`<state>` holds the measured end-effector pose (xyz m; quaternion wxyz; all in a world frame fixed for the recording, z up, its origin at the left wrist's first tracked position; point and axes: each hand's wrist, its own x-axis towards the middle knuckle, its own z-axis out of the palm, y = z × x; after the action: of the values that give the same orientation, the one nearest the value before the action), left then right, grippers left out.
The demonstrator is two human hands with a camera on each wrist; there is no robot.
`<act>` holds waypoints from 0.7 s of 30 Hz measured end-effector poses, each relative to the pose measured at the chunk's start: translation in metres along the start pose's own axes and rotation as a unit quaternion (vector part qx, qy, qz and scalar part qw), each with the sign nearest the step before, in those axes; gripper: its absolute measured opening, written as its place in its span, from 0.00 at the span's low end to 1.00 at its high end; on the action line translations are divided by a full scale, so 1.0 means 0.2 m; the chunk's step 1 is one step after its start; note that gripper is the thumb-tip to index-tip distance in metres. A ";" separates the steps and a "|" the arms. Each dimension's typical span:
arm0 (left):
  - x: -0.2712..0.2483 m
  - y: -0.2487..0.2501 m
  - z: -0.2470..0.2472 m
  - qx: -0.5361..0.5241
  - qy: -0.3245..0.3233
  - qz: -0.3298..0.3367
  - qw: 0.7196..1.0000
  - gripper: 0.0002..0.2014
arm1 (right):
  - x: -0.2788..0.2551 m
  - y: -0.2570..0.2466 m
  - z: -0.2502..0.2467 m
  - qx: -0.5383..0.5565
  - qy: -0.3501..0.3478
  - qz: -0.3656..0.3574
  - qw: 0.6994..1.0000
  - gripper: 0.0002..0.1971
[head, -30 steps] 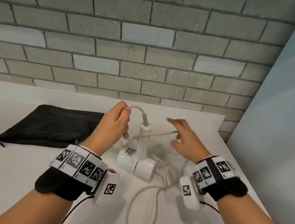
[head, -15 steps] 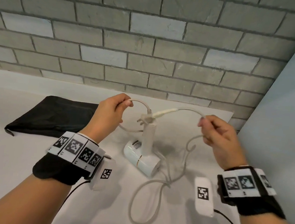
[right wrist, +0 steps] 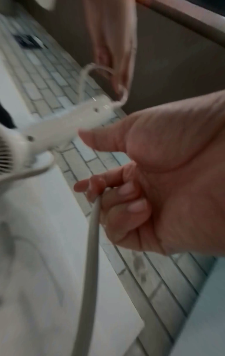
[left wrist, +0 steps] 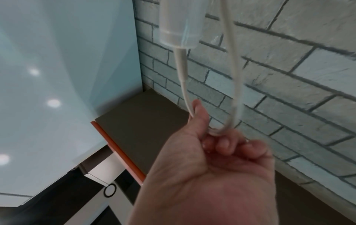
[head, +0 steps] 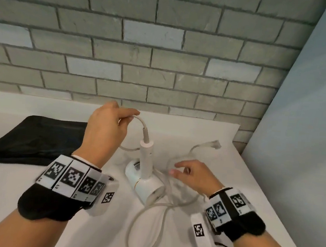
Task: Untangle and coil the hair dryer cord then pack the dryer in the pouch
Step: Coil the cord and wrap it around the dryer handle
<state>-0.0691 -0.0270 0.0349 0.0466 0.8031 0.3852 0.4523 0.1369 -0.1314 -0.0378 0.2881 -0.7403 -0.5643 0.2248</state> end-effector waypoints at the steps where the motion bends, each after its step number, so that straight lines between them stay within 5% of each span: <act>1: 0.00 0.01 -0.01 0.000 -0.001 0.002 1.000 0.10 | 0.00 -0.01 0.05 -0.046 -0.046 0.015 0.998 0.27; 4: 0.00 0.04 -0.03 -0.011 -0.006 -0.021 1.000 0.09 | 0.01 -0.04 0.15 -0.183 -0.112 0.028 0.976 0.26; 9: 0.01 0.04 -0.07 0.012 -0.036 -0.049 0.998 0.10 | 0.03 -0.01 0.17 -0.190 -0.184 0.055 0.963 0.13; 13: 0.03 0.01 -0.08 -0.113 -0.070 -0.107 0.985 0.07 | 0.04 0.02 0.01 -0.241 -0.249 0.092 0.934 0.14; 16: 0.05 -0.01 -0.07 -0.196 -0.077 -0.117 0.971 0.09 | 0.13 0.03 -0.14 -0.199 -0.104 0.128 0.966 0.14; 18: 0.06 0.00 -0.06 -0.239 -0.089 -0.114 0.960 0.12 | 0.18 0.01 -0.23 -0.052 0.056 0.138 0.987 0.11; 21: 0.05 0.03 -0.06 -0.316 -0.110 -0.111 0.936 0.17 | 0.25 -0.06 -0.32 0.184 0.257 0.062 0.947 0.09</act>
<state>-0.0718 -0.0277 0.0506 0.3901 0.7437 0.3013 0.4516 0.1846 -0.0923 0.0173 0.5399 -0.7405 -0.3734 0.1440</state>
